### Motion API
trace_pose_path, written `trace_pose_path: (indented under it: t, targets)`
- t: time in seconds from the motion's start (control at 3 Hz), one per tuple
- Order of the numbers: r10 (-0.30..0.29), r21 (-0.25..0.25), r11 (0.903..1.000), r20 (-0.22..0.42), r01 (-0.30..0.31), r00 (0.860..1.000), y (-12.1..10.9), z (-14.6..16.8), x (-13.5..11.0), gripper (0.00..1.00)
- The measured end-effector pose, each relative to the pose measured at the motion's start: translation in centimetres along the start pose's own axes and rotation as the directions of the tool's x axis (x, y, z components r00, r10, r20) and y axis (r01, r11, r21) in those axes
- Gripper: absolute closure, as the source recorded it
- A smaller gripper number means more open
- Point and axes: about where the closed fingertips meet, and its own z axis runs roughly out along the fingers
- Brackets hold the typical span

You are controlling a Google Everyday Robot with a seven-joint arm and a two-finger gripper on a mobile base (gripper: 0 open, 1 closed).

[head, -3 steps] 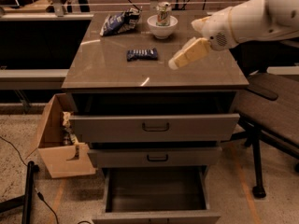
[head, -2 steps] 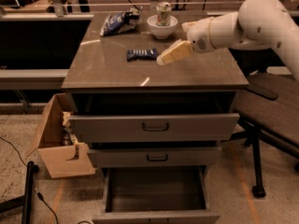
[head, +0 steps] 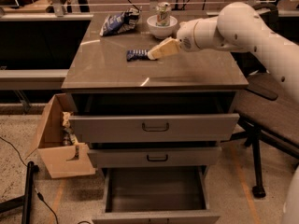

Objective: Place rxbar blueberry into bottom drawer

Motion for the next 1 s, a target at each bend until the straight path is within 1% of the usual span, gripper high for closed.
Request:
trace_pose_path:
  t: [0.33, 0.67, 1.0]
  targets:
    - [-0.008, -0.02, 0.9998, 0.008, 0.008, 1.0, 0.7, 2.1, 1.1, 0.0]
    - [-0.006, -0.037, 0.9993, 0.005, 0.006, 1.0, 0.9, 3.7, 2.3, 0.0]
    - [0.013, -0.027, 0.9996, 0.003, -0.013, 1.0, 0.6, 4.4, 3.4, 0.0]
